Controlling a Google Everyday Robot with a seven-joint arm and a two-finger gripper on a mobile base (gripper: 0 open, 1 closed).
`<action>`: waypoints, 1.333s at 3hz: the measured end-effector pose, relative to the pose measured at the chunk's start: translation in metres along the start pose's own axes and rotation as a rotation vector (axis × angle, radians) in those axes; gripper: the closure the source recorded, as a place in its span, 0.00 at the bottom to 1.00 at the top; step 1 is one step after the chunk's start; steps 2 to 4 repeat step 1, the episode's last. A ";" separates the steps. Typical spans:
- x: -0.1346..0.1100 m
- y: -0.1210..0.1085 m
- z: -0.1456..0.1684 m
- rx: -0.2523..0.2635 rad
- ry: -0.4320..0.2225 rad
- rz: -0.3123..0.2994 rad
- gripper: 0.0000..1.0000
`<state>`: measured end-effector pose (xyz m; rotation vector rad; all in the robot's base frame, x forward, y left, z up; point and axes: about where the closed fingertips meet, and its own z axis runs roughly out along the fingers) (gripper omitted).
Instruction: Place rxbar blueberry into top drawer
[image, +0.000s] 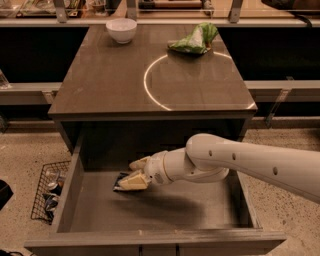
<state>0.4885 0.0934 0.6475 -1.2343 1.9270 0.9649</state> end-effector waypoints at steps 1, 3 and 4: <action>0.000 0.001 0.001 -0.003 0.001 -0.001 0.00; 0.000 0.001 0.001 -0.003 0.001 -0.001 0.00; 0.000 0.001 0.001 -0.003 0.001 -0.001 0.00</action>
Offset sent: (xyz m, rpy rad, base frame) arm 0.0000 0.0000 0.0000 0.0000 0.0000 0.0000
